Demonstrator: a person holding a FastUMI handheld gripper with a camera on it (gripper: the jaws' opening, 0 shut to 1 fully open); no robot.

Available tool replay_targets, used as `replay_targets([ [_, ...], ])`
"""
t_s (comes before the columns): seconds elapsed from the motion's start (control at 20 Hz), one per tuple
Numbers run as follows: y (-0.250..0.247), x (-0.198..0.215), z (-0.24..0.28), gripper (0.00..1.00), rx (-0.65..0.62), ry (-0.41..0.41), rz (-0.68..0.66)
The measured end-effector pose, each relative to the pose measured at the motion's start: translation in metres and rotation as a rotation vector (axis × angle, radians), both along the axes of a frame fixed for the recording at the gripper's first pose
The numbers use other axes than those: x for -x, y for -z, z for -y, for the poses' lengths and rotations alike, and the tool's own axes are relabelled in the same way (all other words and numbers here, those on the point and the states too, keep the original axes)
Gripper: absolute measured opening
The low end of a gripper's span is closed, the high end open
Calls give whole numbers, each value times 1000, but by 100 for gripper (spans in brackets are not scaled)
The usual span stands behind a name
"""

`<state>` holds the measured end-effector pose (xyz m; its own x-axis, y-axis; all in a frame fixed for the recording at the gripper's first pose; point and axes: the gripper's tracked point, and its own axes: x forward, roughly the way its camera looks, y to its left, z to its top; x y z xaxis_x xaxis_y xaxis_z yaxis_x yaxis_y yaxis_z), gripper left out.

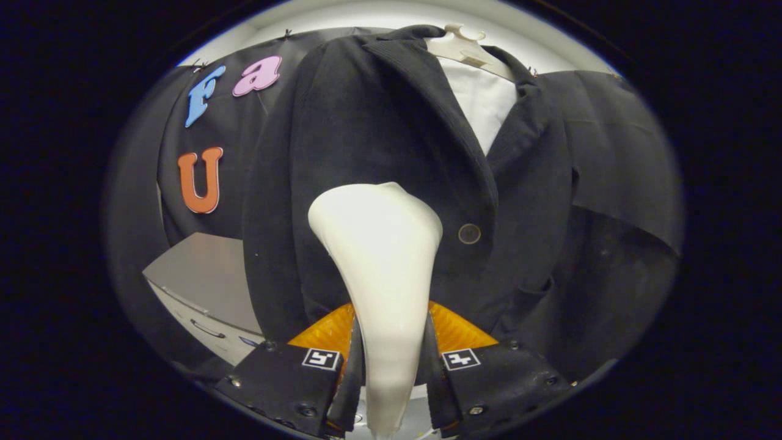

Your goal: Iron the clothes twice with a garment steamer, once on the left side and once on the right side.

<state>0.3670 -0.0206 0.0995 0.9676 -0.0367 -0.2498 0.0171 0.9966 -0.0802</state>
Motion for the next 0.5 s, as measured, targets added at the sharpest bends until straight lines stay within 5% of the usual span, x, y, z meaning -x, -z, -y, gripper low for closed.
replay_targets([
  [0.5, 46, 4, 11, 47, -53, 2, -58],
])
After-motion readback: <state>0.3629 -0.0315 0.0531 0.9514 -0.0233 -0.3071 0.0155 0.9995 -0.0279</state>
